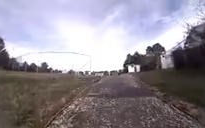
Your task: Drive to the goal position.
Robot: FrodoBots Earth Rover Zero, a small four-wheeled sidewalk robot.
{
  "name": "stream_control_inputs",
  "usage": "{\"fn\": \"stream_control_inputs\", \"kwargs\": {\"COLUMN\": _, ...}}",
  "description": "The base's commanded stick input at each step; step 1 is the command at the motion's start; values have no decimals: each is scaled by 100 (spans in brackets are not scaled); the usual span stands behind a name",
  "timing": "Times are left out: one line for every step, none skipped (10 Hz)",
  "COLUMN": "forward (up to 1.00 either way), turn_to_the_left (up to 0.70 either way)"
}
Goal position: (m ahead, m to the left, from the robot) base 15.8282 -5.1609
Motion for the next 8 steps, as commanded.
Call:
{"fn": "stream_control_inputs", "kwargs": {"forward": 85, "turn_to_the_left": -34}}
{"fn": "stream_control_inputs", "kwargs": {"forward": 85, "turn_to_the_left": -34}}
{"fn": "stream_control_inputs", "kwargs": {"forward": 85, "turn_to_the_left": -34}}
{"fn": "stream_control_inputs", "kwargs": {"forward": 85, "turn_to_the_left": -34}}
{"fn": "stream_control_inputs", "kwargs": {"forward": 85, "turn_to_the_left": -34}}
{"fn": "stream_control_inputs", "kwargs": {"forward": 85, "turn_to_the_left": -34}}
{"fn": "stream_control_inputs", "kwargs": {"forward": 85, "turn_to_the_left": -34}}
{"fn": "stream_control_inputs", "kwargs": {"forward": 85, "turn_to_the_left": -20}}
